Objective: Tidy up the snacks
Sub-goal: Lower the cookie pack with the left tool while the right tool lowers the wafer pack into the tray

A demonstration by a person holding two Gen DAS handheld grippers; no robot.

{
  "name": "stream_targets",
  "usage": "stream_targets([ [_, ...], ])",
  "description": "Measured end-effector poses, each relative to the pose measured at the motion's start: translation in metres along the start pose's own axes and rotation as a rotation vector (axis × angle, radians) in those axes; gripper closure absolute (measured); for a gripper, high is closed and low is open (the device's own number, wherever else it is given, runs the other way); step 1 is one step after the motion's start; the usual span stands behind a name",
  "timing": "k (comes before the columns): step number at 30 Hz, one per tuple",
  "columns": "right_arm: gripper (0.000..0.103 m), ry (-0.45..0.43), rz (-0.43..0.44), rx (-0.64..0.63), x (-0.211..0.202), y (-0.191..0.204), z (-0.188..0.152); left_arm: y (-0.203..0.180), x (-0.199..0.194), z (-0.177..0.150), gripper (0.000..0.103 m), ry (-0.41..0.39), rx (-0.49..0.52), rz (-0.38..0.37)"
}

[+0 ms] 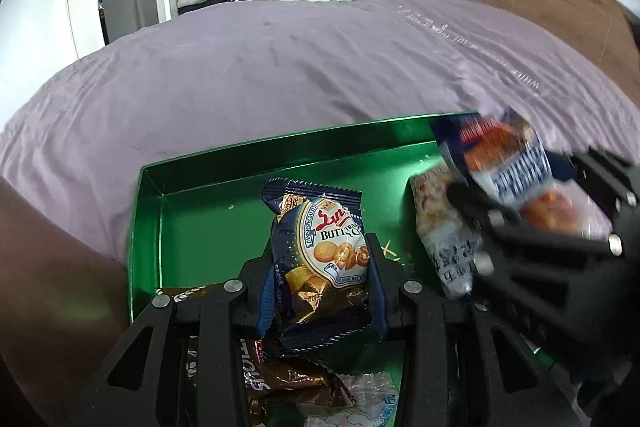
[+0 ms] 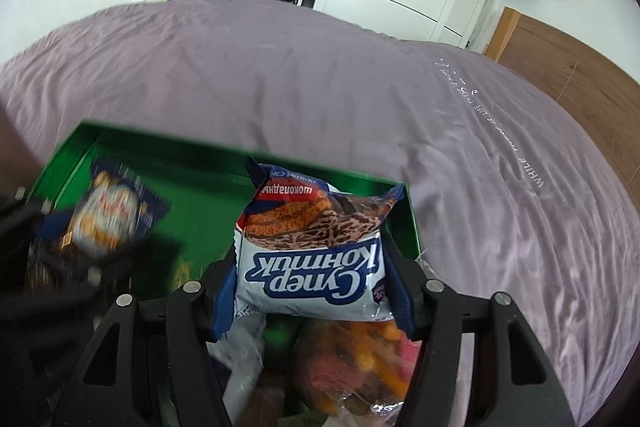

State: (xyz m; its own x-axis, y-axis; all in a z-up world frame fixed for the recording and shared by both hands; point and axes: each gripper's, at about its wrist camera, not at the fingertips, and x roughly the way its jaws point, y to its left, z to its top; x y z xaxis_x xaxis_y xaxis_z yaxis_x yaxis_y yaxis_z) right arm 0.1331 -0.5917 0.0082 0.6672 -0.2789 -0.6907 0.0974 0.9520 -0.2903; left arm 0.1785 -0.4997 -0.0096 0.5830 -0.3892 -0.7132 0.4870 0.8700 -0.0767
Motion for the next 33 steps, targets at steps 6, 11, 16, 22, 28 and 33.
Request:
stream_targets([
  [6, 0.026, 0.023, -0.046, 0.027, 0.019, 0.001, 0.014, 0.004, -0.002, -0.002, 0.069, -0.015, -0.004, -0.057],
  [11, 0.025, 0.015, -0.060, 0.020, 0.019, 0.003, 0.015, 0.003, -0.004, -0.004, 0.069, -0.022, 0.010, -0.068],
  [16, 0.025, -0.003, -0.077, 0.040, 0.017, 0.004, 0.013, 0.004, -0.006, -0.005, 0.068, -0.029, 0.005, -0.077],
  [22, 0.023, -0.015, -0.075, 0.043, 0.013, 0.005, 0.011, 0.006, -0.008, -0.006, 0.066, -0.037, 0.004, -0.085],
  [28, 0.020, -0.037, -0.077, 0.058, 0.008, 0.003, 0.011, 0.011, -0.009, -0.006, 0.063, -0.050, -0.015, -0.112],
  [33, 0.007, -0.054, -0.087, 0.072, 0.003, 0.002, 0.011, 0.015, -0.011, -0.004, 0.060, -0.059, -0.030, -0.135],
])
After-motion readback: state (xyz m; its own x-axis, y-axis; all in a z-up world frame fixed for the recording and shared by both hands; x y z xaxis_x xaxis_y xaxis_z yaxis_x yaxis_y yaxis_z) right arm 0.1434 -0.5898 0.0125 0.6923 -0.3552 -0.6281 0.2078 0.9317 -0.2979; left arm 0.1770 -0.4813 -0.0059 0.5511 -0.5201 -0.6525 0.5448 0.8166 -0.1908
